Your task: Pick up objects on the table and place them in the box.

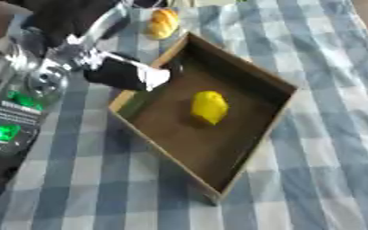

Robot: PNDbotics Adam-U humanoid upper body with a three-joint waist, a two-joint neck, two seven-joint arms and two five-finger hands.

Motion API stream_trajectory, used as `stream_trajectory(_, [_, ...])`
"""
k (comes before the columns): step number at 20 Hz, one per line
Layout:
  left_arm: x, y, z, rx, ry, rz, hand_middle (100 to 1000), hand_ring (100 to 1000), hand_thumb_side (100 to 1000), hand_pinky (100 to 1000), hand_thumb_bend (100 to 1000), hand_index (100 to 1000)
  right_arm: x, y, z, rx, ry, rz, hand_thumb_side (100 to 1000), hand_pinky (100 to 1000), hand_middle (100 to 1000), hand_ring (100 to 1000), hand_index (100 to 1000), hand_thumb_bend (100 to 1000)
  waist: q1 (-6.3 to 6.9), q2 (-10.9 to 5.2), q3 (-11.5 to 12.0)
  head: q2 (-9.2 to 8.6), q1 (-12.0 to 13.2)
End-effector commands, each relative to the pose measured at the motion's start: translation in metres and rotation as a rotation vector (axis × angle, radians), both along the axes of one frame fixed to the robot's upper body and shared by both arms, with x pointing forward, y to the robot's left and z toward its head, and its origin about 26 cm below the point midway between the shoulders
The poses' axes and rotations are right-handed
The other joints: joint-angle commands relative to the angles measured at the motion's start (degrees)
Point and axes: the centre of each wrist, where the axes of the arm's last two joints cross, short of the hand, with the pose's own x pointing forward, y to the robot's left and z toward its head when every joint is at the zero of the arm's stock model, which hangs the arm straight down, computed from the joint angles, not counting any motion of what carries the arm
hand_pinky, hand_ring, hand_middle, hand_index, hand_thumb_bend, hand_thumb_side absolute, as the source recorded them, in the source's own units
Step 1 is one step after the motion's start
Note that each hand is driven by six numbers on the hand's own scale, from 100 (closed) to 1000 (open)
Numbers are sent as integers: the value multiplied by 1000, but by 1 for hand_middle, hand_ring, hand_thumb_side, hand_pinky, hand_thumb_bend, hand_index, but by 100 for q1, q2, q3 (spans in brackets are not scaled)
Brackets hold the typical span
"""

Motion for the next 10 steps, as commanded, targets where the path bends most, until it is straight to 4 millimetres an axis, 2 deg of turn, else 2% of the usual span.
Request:
stream_trajectory(1, [22,24,23,-66,-21,111,826,859,352,857,518,923,-3,0,11,-31,-31,-4,394,806,648,857,810,253,8,-113,-55,-18,86])
stream_trajectory(6, [74,39,32,-94,66,234,822,859,403,856,513,921,-2,3,16,-45,-43,13,396,806,647,858,810,252,110,17,-285,-131,264])
stream_trajectory(10, [107,45,29,-120,134,322,822,860,424,854,544,926,-1,6,21,-55,-55,30,398,806,646,859,810,252,197,149,-507,-224,409])
